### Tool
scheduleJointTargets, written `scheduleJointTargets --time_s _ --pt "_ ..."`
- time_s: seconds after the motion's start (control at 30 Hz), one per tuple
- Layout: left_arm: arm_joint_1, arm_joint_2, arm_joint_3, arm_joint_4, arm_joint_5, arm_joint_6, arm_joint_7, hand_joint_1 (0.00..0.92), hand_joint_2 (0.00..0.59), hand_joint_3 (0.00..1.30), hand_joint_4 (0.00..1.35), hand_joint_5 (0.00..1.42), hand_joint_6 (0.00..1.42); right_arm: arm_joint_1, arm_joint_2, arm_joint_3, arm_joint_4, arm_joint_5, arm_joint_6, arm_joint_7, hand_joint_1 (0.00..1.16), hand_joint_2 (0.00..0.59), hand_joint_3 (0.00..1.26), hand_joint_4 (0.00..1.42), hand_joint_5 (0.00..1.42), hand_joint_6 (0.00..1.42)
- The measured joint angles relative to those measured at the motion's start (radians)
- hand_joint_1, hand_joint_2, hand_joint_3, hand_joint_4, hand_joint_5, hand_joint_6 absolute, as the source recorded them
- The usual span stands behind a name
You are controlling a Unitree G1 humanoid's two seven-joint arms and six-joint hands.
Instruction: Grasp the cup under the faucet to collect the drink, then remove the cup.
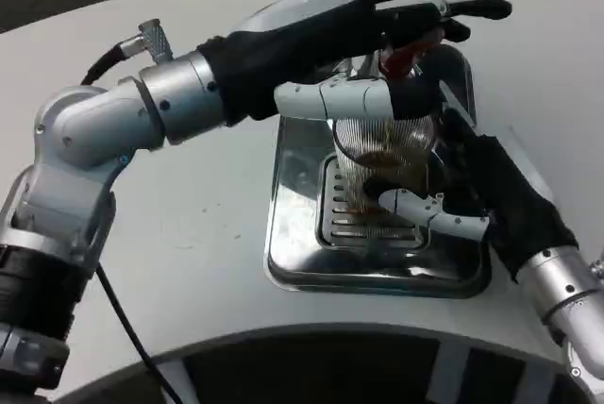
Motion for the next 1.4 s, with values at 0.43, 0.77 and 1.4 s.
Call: scheduleJointTargets --time_s 0.43,0.77,1.4 --pt "-0.012 0.000 -0.012 0.023 0.000 -0.013 0.000 0.000 0.026 0.13 0.04 0.11 0.09 -0.009 0.012 0.008 0.017 0.005 -0.011 -0.004 0.77 0.212 0.02 0.04 0.10 0.00" --pt "-0.012 0.000 -0.016 0.025 0.000 -0.017 0.000 0.000 0.026 0.13 0.04 0.11 0.09 -0.009 0.032 0.021 0.017 0.005 -0.018 -0.014 0.77 0.212 0.06 0.08 0.13 0.00" --pt "-0.012 0.001 -0.019 0.016 0.008 -0.017 0.000 0.000 0.026 0.13 0.05 0.11 0.09 -0.007 0.045 0.035 0.017 -0.001 -0.020 -0.044 0.75 0.217 0.09 0.11 0.16 0.00"
